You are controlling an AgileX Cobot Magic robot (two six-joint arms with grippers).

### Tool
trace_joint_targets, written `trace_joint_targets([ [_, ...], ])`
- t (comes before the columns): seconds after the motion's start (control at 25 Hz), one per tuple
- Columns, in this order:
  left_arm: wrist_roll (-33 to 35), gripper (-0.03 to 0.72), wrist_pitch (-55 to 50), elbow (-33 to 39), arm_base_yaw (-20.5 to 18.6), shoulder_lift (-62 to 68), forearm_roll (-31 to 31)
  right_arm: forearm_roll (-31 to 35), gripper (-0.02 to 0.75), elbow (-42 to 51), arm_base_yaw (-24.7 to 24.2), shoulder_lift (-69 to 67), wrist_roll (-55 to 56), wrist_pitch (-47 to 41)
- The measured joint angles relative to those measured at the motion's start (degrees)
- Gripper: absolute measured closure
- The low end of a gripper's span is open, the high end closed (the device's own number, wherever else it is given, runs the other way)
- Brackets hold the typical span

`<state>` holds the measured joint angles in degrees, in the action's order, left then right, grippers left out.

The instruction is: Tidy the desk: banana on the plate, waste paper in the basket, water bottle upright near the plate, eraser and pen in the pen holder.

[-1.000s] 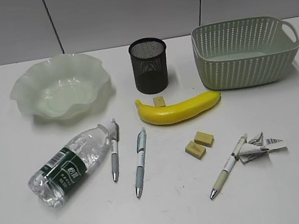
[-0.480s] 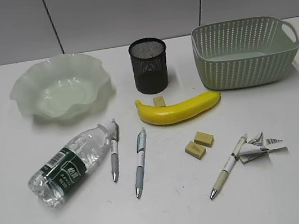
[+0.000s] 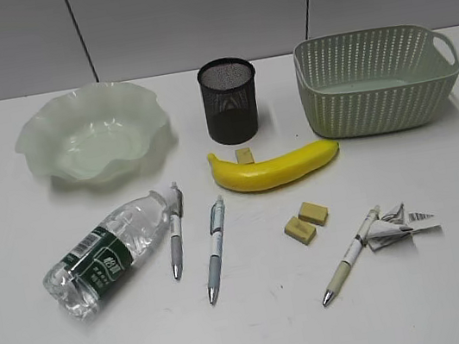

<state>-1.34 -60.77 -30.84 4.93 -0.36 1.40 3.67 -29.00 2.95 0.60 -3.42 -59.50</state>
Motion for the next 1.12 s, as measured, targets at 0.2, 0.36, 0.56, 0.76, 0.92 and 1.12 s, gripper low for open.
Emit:
trace_joint_targets([
  [0.2, 0.00, 0.379, 0.00, 0.00, 0.00, 0.00, 0.00, 0.00, 0.281, 0.00, 0.00, 0.00, 0.00, 0.00],
  [0.36, 0.00, 0.379, 0.13, 0.00, 0.00, 0.00, 0.00, 0.00, 0.281, 0.00, 0.00, 0.00, 0.00, 0.00],
  [0.56, 0.27, 0.379, 5.66, -1.78, 0.00, 3.30, 2.59, 0.00, 0.281, 0.00, 0.00, 0.00, 0.00, 0.00],
  [0.76, 5.20, 0.379, 16.06, -2.26, 0.00, 18.59, 9.72, 0.00, 0.281, 0.00, 0.00, 0.00, 0.00, 0.00],
  [0.92, 17.03, 0.379, 20.87, -4.06, 0.00, 35.62, 22.12, 0.00, 0.281, 0.00, 0.00, 0.00, 0.00, 0.00],
  [1.12, 35.66, 0.379, 19.62, -12.06, 0.00, 56.10, 34.82, 0.00, 0.281, 0.00, 0.00, 0.00, 0.00, 0.00],
])
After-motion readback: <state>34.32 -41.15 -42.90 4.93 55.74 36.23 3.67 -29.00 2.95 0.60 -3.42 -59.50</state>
